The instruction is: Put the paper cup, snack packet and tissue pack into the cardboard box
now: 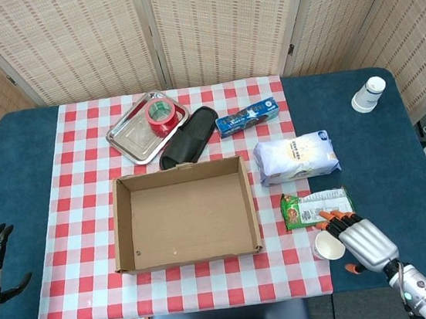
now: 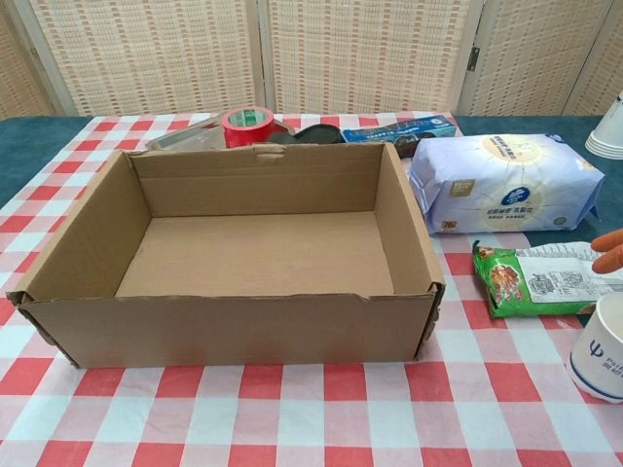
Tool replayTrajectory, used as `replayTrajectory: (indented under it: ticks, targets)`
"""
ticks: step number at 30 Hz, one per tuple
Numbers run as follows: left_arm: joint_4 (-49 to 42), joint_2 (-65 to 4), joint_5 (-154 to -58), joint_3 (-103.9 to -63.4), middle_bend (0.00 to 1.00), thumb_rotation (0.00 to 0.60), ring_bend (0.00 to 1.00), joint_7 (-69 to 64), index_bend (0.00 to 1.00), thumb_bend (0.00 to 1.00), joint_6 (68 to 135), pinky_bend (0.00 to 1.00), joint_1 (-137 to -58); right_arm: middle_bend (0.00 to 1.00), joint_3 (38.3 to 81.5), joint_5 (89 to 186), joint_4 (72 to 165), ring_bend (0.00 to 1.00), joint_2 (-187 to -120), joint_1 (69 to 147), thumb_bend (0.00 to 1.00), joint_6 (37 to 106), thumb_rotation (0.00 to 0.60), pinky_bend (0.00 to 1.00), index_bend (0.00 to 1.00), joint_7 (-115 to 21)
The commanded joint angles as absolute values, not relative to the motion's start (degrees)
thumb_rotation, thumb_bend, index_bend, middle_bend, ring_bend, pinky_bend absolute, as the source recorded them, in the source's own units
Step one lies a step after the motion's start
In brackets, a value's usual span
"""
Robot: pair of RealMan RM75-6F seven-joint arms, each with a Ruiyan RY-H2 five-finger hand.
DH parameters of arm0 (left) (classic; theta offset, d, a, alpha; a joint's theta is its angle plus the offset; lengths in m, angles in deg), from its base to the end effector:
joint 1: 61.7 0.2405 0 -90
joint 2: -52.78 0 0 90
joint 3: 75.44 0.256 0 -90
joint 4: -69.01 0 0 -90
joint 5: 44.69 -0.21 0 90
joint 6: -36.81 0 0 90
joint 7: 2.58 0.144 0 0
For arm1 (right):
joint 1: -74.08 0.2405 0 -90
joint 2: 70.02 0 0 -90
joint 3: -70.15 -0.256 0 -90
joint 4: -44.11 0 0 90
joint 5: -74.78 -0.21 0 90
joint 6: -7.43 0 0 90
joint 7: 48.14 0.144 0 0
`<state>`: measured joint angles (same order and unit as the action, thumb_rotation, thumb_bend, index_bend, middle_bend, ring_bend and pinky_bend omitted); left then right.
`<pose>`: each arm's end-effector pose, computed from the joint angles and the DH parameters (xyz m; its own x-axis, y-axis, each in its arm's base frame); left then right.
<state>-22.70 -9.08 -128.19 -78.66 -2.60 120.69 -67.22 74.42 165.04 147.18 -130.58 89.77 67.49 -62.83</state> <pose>-0.3202 0.1864 0.1740 0.4363 0.0080 0.8998 0.8994 0.0250 -0.4364 -0.2665 -0.1829 0.0883 0.5931 -0.3999 0.6988 -0.8027 -0.3608 0.4748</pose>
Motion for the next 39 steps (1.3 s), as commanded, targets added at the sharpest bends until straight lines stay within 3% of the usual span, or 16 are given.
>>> replayTrajectory:
  ticks: [1, 22, 31, 39]
  targets:
    - [-22.6, -9.0, -128.1, -78.6, 0.0, 0.6, 0.0, -2.74, 0.0, 0.21, 120.43, 0.04, -67.27, 0.06, 73.89, 163.13, 144.61, 0.01, -132.81, 90.62, 0.03, 65.91, 0.6, 0.21, 0.18, -60.76]
    - [-22.33, -8.94, -127.99, -78.77, 0.0, 0.6, 0.0, -3.33, 0.0, 0.21, 120.56, 0.04, -67.26, 0.09, 74.02, 163.08, 141.38, 0.03, -137.18, 93.09, 0.03, 64.9, 0.6, 0.25, 0.2, -58.12]
    - [-21.96, -8.85, -127.86, -78.92, 0.0, 0.6, 0.0, -4.09, 0.0, 0.21, 120.6, 0.04, -67.24, 0.15, 73.49, 161.99, 141.57, 0.13, -138.82, 93.29, 0.03, 66.0, 0.6, 0.38, 0.29, -61.1]
    - [-21.8, -8.67, -127.83, -78.96, 0.0, 0.6, 0.0, -4.71, 0.0, 0.21, 120.64, 0.04, -67.17, 0.26, 73.48, 161.43, 140.98, 0.25, -140.63, 93.12, 0.06, 67.13, 0.6, 0.5, 0.49, -63.52]
